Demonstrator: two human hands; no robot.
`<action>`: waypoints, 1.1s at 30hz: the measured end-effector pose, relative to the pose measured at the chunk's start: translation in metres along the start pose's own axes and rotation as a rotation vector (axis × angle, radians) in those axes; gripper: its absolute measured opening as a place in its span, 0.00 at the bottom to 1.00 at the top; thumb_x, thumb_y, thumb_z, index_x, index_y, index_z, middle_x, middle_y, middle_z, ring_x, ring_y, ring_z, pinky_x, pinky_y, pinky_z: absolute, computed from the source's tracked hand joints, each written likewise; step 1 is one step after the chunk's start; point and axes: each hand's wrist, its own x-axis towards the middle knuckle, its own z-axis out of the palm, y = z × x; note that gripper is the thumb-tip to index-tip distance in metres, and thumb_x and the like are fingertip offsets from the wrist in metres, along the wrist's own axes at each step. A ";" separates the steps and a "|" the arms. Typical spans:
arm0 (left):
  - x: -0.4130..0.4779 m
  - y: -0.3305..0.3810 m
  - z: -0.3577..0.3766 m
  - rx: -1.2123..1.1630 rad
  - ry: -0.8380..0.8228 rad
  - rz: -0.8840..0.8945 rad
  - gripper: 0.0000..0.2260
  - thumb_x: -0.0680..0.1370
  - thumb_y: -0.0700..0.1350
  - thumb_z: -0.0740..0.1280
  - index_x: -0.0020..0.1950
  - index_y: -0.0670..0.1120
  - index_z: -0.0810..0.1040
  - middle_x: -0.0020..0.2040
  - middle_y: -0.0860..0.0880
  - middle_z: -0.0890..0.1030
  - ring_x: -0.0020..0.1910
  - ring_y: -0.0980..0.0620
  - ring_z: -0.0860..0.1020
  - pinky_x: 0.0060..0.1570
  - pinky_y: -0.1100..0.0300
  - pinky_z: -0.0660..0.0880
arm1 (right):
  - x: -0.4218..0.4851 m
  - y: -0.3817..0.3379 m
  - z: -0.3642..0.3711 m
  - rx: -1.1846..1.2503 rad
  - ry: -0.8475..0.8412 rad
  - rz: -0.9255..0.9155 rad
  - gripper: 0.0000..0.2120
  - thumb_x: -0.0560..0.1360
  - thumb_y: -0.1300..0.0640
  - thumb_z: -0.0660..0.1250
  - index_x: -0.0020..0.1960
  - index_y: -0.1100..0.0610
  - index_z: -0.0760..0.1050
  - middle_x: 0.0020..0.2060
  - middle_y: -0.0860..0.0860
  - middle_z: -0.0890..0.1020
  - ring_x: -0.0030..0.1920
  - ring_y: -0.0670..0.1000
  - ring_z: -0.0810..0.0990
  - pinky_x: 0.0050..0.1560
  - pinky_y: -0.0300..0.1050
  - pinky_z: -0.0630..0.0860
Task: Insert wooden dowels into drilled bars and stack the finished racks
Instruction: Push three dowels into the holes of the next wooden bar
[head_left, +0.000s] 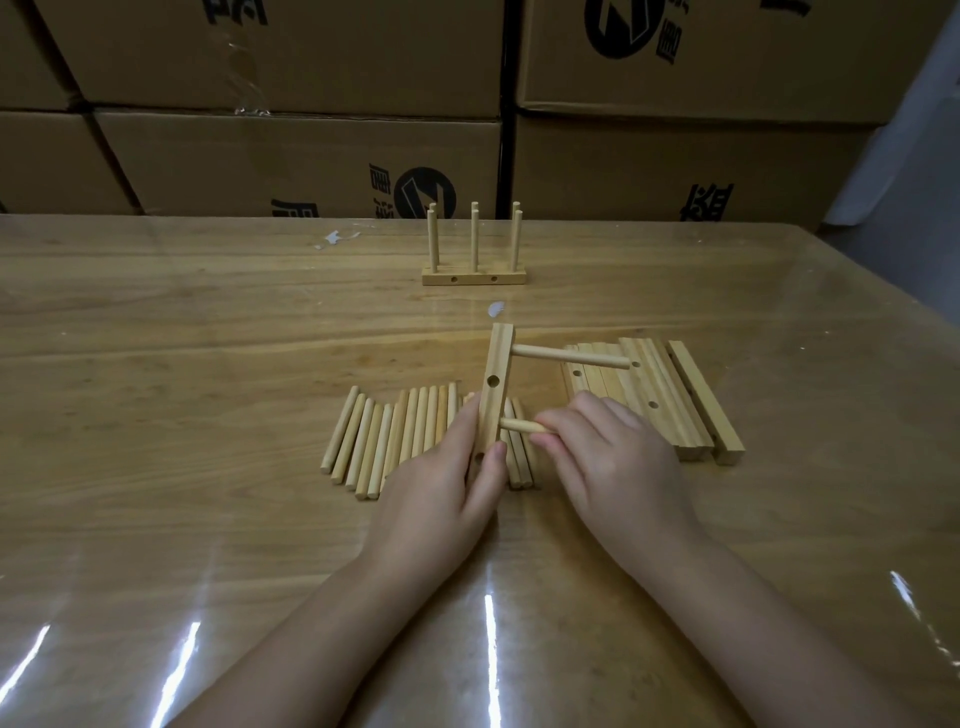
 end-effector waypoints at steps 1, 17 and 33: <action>0.000 0.000 0.000 -0.020 -0.002 0.003 0.24 0.78 0.54 0.57 0.73 0.49 0.66 0.28 0.59 0.71 0.27 0.58 0.73 0.29 0.63 0.67 | 0.000 0.000 -0.001 -0.001 -0.008 0.003 0.13 0.78 0.53 0.58 0.48 0.58 0.80 0.37 0.50 0.78 0.36 0.48 0.76 0.33 0.39 0.72; -0.001 0.002 -0.003 0.035 -0.029 0.031 0.24 0.79 0.53 0.59 0.74 0.47 0.64 0.27 0.58 0.69 0.26 0.60 0.70 0.27 0.66 0.63 | -0.001 -0.005 -0.004 0.179 -0.072 0.146 0.12 0.77 0.54 0.60 0.47 0.56 0.81 0.37 0.46 0.80 0.35 0.46 0.76 0.32 0.37 0.70; -0.002 0.008 -0.005 0.065 -0.063 -0.006 0.25 0.79 0.52 0.60 0.75 0.48 0.62 0.31 0.55 0.73 0.31 0.52 0.75 0.33 0.54 0.71 | -0.001 -0.006 -0.005 0.319 -0.155 0.297 0.09 0.76 0.56 0.63 0.48 0.53 0.82 0.36 0.44 0.80 0.36 0.43 0.76 0.34 0.38 0.72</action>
